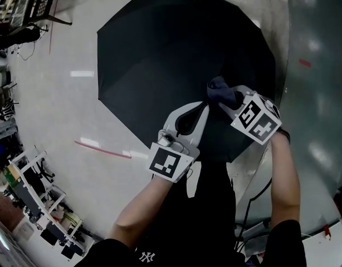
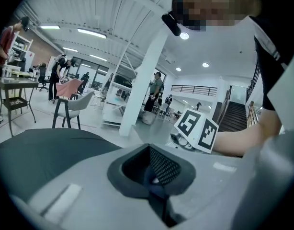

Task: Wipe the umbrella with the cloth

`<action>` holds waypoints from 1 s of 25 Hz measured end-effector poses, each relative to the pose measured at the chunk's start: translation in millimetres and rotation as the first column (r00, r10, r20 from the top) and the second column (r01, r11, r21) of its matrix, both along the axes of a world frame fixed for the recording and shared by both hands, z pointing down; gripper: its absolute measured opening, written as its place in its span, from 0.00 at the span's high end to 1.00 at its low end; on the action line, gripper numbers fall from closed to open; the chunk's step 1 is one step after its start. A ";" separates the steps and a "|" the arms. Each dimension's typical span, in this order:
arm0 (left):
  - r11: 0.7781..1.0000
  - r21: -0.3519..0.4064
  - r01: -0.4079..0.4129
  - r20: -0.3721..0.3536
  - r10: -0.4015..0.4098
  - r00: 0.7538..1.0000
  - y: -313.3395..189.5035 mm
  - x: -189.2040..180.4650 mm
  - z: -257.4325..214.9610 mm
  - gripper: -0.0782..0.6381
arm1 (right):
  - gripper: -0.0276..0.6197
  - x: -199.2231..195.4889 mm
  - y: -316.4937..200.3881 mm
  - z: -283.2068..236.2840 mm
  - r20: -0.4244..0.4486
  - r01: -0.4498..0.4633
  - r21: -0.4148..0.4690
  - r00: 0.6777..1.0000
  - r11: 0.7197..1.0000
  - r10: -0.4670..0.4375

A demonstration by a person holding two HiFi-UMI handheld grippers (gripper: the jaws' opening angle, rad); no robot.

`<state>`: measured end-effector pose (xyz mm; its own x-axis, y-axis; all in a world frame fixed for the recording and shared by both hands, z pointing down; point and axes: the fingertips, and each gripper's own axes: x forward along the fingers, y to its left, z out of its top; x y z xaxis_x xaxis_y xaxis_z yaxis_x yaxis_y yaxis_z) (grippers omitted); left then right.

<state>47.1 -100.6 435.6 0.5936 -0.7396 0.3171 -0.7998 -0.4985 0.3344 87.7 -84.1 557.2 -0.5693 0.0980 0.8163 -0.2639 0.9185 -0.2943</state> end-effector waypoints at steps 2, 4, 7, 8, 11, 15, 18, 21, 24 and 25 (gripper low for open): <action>1.000 -0.001 -0.003 -0.006 0.003 1.000 -11.4 7.3 -1.2 0.89 | 0.83 5.1 -9.8 2.3 -0.002 -0.003 -0.002 1.000 1.000 0.003; 1.000 -0.006 0.002 -0.014 -0.002 1.000 -21.5 11.5 -2.3 0.89 | 0.83 8.7 -21.4 5.4 -0.003 -0.009 -0.002 1.000 1.000 0.009; 1.000 -0.019 0.003 -0.011 -0.003 1.000 -31.6 18.9 -2.5 0.89 | 0.83 16.8 -39.5 7.9 0.001 -0.022 -0.004 1.000 1.000 0.022; 1.000 -0.026 0.004 -0.009 -0.004 1.000 -34.8 22.1 -1.8 0.89 | 0.83 20.9 -46.2 8.9 -0.001 -0.027 -0.005 1.000 1.000 0.027; 0.999 -0.041 0.009 -0.009 -0.010 1.000 -44.5 29.2 2.5 0.89 | 0.83 30.8 -65.3 15.2 -0.005 -0.035 -0.004 0.999 0.999 0.035; 0.998 -0.057 0.014 -0.003 -0.014 1.000 -54.3 33.9 9.4 0.89 | 0.83 37.4 -86.5 25.1 -0.005 -0.043 -0.006 0.999 0.999 0.043; 0.998 -0.065 0.020 -0.002 -0.020 1.000 -63.6 36.4 13.1 0.89 | 0.83 42.9 -103.3 30.1 -0.010 -0.052 0.000 0.999 0.999 0.052; 0.997 -0.076 0.027 -0.001 -0.027 1.000 -72.7 36.7 18.7 0.89 | 0.83 46.8 -119.8 38.1 -0.016 -0.066 -0.001 0.998 0.998 0.066; 0.996 -0.087 0.033 0.005 -0.033 0.999 -79.9 37.1 23.5 0.89 | 0.83 50.1 -132.4 45.5 -0.017 -0.084 -0.010 0.996 0.996 0.084; 0.995 -0.090 0.036 0.007 -0.035 0.999 -80.7 37.0 25.2 0.89 | 0.83 50.4 -133.7 47.3 -0.015 -0.087 -0.014 0.996 0.996 0.087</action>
<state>84.1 -181.3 460.7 0.5656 -0.7285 0.3865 -0.8183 -0.4376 0.3726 138.0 -217.8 604.5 -0.5642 0.0612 0.8234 -0.3468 0.8875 -0.3036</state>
